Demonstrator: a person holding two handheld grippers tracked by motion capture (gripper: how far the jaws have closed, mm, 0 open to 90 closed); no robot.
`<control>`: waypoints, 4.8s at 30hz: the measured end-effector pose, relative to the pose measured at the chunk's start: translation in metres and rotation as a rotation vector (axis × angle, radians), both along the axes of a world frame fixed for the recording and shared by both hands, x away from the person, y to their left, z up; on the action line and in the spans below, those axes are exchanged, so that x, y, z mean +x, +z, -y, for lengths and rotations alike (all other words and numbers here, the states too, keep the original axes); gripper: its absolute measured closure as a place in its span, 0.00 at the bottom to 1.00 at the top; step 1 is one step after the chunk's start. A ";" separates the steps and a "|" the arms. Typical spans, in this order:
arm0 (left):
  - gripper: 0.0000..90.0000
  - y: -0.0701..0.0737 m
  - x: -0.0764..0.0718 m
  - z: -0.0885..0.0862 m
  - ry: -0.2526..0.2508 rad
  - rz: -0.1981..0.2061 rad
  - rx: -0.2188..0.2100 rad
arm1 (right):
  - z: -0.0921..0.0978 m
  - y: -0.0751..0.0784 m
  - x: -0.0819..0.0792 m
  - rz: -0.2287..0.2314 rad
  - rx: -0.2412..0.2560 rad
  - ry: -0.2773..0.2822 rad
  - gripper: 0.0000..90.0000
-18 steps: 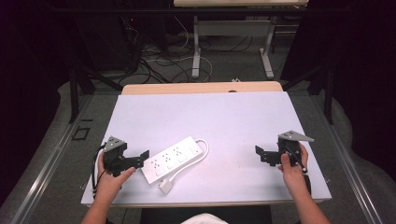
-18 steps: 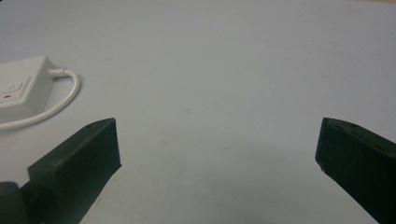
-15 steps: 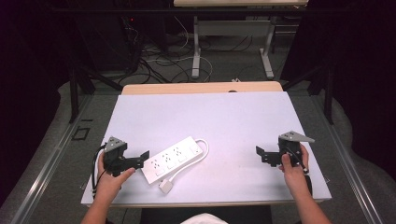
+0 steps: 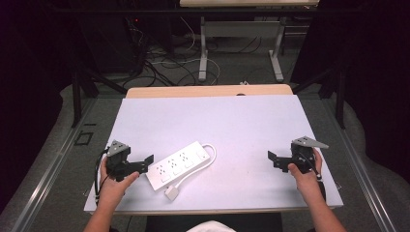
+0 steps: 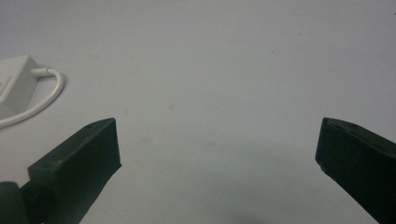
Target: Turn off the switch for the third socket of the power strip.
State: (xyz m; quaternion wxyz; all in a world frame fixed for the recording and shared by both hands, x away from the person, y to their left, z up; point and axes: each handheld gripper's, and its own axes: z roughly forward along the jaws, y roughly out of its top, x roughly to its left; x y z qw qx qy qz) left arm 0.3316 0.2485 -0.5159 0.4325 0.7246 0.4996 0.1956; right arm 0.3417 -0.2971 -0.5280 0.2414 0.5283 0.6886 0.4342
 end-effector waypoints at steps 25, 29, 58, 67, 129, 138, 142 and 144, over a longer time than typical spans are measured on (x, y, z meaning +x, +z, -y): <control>0.25 0.013 -0.006 0.003 -0.013 -0.010 0.029 | 0.000 0.002 0.001 -0.015 -0.043 0.003 0.02; 0.39 0.016 -0.008 0.004 -0.017 -0.018 0.036 | -0.002 0.002 0.001 -0.016 -0.043 0.010 0.03; 0.63 0.024 -0.015 0.030 -0.077 -0.255 -0.046 | -0.002 -0.001 0.001 -0.025 -0.038 0.012 0.07; 0.71 0.027 -0.018 0.039 -0.075 -0.372 -0.051 | -0.003 -0.001 0.000 -0.022 -0.031 -0.004 0.07; 0.98 -0.001 -0.014 0.052 -0.089 -0.505 0.022 | -0.001 -0.003 0.002 -0.053 -0.025 0.021 0.09; 0.98 -0.001 -0.014 0.052 -0.088 -0.504 0.033 | -0.001 -0.004 0.002 -0.053 -0.022 0.023 0.09; 0.98 -0.001 -0.013 0.052 -0.089 -0.502 0.029 | -0.003 -0.004 0.002 -0.052 -0.015 0.011 0.09; 0.98 -0.002 -0.013 0.052 -0.088 -0.504 0.039 | -0.002 -0.004 0.002 -0.049 -0.020 0.014 0.09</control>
